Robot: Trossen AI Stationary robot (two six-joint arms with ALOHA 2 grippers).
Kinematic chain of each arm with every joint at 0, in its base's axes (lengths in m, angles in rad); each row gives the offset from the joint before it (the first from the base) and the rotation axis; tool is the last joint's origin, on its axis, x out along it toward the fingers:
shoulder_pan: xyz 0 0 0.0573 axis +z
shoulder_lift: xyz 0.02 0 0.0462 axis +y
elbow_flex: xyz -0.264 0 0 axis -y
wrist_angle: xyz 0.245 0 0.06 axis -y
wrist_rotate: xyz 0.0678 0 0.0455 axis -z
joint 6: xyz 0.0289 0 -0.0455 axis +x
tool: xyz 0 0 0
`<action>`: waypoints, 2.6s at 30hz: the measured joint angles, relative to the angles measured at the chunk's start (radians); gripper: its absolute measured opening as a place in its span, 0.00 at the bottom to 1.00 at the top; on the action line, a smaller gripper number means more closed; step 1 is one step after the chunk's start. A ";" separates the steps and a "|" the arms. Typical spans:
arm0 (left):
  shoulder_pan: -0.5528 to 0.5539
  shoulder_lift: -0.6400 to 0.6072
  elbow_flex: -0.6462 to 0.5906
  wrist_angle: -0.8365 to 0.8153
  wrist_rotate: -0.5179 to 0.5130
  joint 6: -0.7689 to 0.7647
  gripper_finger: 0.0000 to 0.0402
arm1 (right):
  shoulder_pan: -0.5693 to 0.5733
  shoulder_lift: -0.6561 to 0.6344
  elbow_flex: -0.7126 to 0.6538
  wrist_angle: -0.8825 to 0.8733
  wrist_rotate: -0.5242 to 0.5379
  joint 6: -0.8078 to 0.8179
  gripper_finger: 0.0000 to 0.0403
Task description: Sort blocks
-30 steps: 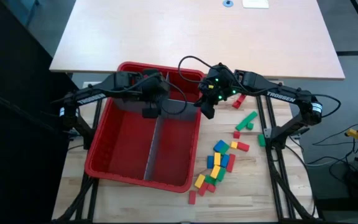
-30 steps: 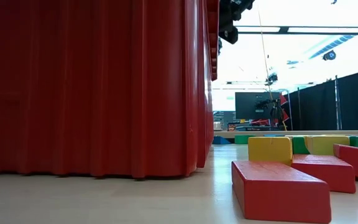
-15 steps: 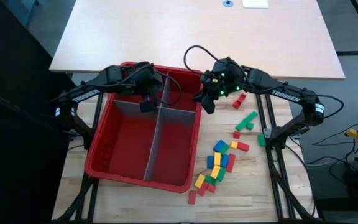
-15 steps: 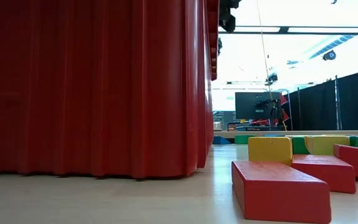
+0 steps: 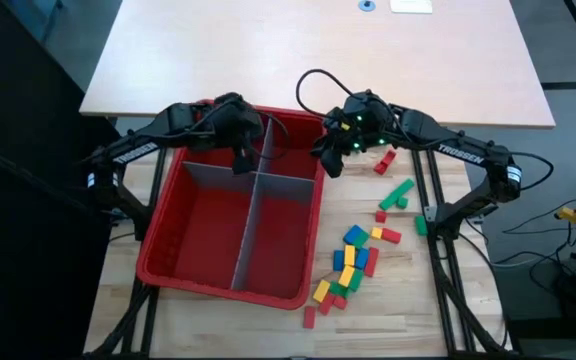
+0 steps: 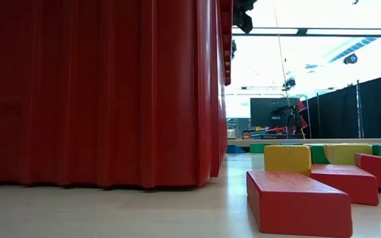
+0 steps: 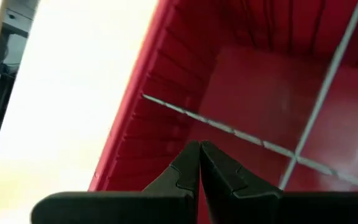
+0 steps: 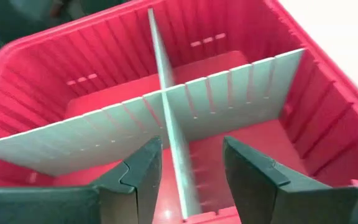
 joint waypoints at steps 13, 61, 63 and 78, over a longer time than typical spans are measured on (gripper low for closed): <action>0.138 -0.145 -0.125 0.143 0.057 -0.092 0.00 | 0.000 0.000 0.000 -0.002 0.019 -0.063 0.02; 0.445 -0.540 -0.675 0.368 0.160 -0.180 0.00 | 0.020 -0.368 -0.707 0.496 0.174 0.363 0.00; 0.452 -0.560 -0.692 0.380 0.160 -0.192 0.00 | 0.020 -0.366 -0.707 0.505 0.174 0.364 0.00; 0.563 -0.629 -0.700 0.284 0.029 -0.189 0.00 | -0.032 -0.366 -0.708 0.517 0.227 0.423 0.38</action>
